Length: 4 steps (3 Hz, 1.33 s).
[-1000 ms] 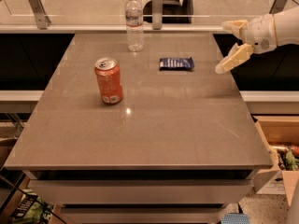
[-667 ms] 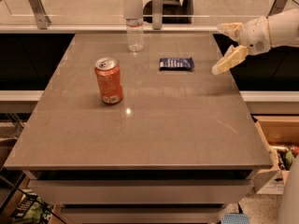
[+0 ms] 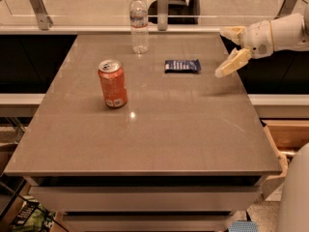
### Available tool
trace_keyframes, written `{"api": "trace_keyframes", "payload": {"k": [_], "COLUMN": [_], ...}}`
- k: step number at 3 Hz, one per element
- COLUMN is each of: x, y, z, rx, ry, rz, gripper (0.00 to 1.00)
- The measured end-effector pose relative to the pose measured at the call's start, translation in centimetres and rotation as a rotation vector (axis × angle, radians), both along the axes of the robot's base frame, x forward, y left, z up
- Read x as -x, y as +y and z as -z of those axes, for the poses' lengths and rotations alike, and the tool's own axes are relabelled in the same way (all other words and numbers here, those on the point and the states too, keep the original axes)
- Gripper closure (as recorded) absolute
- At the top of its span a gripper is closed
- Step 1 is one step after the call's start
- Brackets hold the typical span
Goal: Pick rxbar blueberry
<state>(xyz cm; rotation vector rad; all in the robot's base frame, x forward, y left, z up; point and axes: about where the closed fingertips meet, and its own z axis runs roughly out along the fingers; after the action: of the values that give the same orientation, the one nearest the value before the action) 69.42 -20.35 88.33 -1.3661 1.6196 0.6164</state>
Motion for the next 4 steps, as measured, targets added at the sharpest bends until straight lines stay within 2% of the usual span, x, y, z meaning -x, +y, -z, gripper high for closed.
{"api": "trace_keyframes", "payload": {"k": [2,4], "x": [-1.0,-1.8], "y": [0.9,2.5], "z": [1.0,2.1], "rx": [-0.042,-0.045], "ry": [0.002,0.026], "rz": [-0.02,-0.056], "gripper": [0.0,0.0]}}
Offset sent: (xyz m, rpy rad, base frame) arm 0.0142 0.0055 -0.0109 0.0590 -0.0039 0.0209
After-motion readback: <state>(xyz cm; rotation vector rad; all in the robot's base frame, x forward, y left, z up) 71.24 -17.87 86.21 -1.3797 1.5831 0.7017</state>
